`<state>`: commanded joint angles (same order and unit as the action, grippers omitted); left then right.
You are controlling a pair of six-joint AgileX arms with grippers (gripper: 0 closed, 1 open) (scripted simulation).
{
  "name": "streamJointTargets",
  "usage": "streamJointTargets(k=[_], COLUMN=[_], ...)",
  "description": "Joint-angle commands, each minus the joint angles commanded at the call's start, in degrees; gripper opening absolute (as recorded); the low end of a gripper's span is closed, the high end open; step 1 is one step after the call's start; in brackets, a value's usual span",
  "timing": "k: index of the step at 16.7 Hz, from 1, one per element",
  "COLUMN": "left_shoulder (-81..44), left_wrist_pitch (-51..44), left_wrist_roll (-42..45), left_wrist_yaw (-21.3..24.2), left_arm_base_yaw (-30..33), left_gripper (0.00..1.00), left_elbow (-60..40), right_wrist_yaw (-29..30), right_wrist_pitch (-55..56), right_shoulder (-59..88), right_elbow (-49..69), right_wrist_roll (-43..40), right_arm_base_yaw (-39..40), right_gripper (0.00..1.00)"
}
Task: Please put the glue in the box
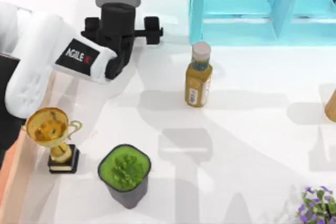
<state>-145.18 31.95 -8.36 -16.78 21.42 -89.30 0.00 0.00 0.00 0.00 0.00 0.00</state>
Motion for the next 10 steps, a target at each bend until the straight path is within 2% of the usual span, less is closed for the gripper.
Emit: streamJointTargets(k=[10], left_shoulder=[0.0], left_wrist_pitch=[0.0], left_wrist_roll=[0.0], left_wrist_yaw=[0.0], left_arm_base_yaw=[0.0], left_gripper=[0.02], left_elbow=[0.0], right_wrist_yaw=[0.0], right_wrist_pitch=[0.0], right_shoulder=[0.0], right_elbow=[0.0], right_wrist_roll=[0.0], right_arm_base_yaw=[0.0], right_gripper=[1.0])
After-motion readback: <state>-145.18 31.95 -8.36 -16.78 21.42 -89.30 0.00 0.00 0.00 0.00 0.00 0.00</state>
